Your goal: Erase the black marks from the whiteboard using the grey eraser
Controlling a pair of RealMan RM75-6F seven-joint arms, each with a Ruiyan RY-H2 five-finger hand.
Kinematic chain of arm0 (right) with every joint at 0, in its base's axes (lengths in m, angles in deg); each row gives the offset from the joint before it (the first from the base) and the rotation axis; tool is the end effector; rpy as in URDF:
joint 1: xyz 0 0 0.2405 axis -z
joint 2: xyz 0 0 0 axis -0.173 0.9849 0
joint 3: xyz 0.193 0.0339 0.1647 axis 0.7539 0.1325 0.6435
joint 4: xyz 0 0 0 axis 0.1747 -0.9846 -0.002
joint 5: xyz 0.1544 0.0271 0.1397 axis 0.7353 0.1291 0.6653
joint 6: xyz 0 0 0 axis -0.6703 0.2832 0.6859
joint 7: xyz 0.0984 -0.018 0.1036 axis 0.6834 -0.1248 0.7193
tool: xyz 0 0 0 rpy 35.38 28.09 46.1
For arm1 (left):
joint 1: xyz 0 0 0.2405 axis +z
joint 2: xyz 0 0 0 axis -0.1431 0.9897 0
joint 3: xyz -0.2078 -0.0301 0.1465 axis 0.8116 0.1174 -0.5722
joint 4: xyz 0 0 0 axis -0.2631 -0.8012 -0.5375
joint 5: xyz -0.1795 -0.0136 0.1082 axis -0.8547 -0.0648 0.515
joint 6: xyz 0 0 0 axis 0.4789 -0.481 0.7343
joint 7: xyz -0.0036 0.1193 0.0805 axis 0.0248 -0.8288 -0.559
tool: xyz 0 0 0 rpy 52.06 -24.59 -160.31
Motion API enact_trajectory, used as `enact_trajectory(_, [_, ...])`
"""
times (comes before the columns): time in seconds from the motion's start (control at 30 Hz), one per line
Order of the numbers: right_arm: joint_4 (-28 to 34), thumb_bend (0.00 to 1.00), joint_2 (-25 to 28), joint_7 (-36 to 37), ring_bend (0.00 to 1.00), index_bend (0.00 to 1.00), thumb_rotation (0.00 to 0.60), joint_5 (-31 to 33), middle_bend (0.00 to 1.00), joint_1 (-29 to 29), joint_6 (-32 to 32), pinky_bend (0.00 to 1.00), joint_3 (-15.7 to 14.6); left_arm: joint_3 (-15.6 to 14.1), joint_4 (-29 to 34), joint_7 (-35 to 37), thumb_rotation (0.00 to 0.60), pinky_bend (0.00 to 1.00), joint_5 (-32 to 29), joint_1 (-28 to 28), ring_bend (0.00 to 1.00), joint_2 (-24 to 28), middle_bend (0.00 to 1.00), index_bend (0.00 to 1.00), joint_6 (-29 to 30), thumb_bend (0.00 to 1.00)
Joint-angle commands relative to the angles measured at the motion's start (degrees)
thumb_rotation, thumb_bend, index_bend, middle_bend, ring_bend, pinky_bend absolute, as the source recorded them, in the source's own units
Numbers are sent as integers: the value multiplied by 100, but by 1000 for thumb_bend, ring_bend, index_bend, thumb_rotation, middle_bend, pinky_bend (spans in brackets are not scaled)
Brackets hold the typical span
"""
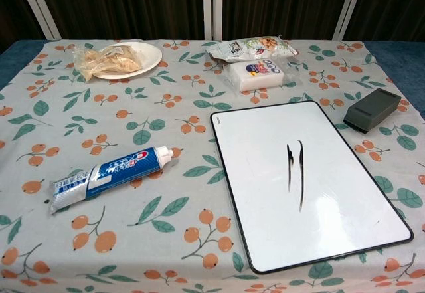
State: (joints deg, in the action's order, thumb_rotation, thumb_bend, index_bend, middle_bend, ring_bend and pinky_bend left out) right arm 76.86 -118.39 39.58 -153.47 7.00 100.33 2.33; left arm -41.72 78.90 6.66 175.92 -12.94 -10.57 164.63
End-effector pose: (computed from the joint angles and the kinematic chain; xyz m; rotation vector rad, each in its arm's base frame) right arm -0.3551 -0.1711 0.1585 1.3834 -0.8741 0.8388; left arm -0.3202 0.1677 0.1571 -1.5064 -0.8116 -0.9447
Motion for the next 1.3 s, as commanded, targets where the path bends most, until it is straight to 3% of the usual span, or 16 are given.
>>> enact_trajectory(0.03, [8,176,2,-1,0,0,600,4,0,5,9,0,5,-4,-29,26,275,187,-17,5,79,-13,68,94,-13,34])
enact_trajectory(0.57, [118,176,161,-329,0,0,600,69,0,-235,-335,0,95,12,-69,37,276,187,-1,-1,79,-30,68,95,21,34])
enact_trajectory(0.73, [84,147,480,-916,0,0,600,-486,0,-1075,-1288,0,40,-27,-105,99,256,186,79,-62,78,0,68,95,-59,33])
enact_trajectory(0.9, [283,129,619,-1405,0,0,600,-313,0,-1953,-2611,0,195,-66,-95,156,249,187,165,-89,79,-92,68,95,-68,34])
enact_trajectory(1.1, [-63,157,92,-1652,0,0,600,214,0,-2754,-3771,0,423,-54,-112,89,250,187,199,-141,79,-155,68,95,-93,34])
enact_trajectory(1.3, [-538,161,-440,-1419,0,0,600,467,0,-3219,-4421,0,427,-40,-202,93,250,187,56,-119,78,-145,68,94,-146,33])
